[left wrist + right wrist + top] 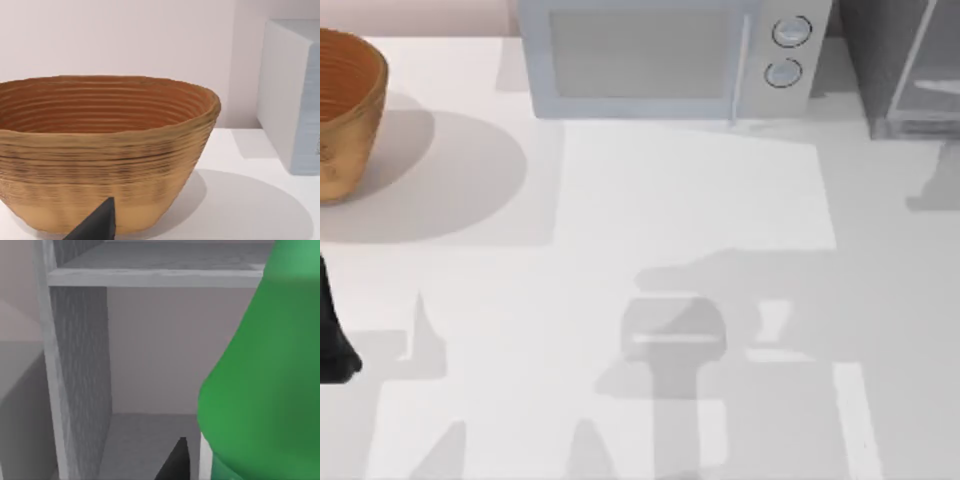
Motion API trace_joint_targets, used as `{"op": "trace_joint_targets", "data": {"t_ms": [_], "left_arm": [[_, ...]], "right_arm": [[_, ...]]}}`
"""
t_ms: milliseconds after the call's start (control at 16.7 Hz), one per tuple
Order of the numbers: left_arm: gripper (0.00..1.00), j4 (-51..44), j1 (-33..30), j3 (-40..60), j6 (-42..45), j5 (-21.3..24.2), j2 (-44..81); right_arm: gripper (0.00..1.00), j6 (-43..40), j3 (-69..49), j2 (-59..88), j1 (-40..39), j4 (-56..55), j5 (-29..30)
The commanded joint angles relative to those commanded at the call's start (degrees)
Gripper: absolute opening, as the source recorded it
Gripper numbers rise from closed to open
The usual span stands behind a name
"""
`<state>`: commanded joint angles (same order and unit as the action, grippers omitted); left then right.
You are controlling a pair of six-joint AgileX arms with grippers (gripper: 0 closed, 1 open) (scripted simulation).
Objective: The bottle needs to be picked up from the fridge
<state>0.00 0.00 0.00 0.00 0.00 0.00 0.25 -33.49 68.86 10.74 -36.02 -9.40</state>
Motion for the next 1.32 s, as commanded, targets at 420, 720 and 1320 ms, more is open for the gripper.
{"op": "trace_joint_targets", "data": {"t_ms": [420, 720, 1320], "left_arm": [[1.0, 0.0, 0.0, 0.0, 0.0, 0.0, 0.0], [1.0, 0.0, 0.0, 0.0, 0.0, 0.0, 0.0], [1.0, 0.0, 0.0, 0.0, 0.0, 0.0, 0.0]], "right_arm": [[0.0, 0.1, 20.8, -45.6, -6.2, 22.3, 5.5], [0.0, -0.1, 30.9, -64.6, -9.8, 33.2, 8.6], [0.0, -0.1, 33.1, -68.0, -10.9, 35.4, 9.7]]}}
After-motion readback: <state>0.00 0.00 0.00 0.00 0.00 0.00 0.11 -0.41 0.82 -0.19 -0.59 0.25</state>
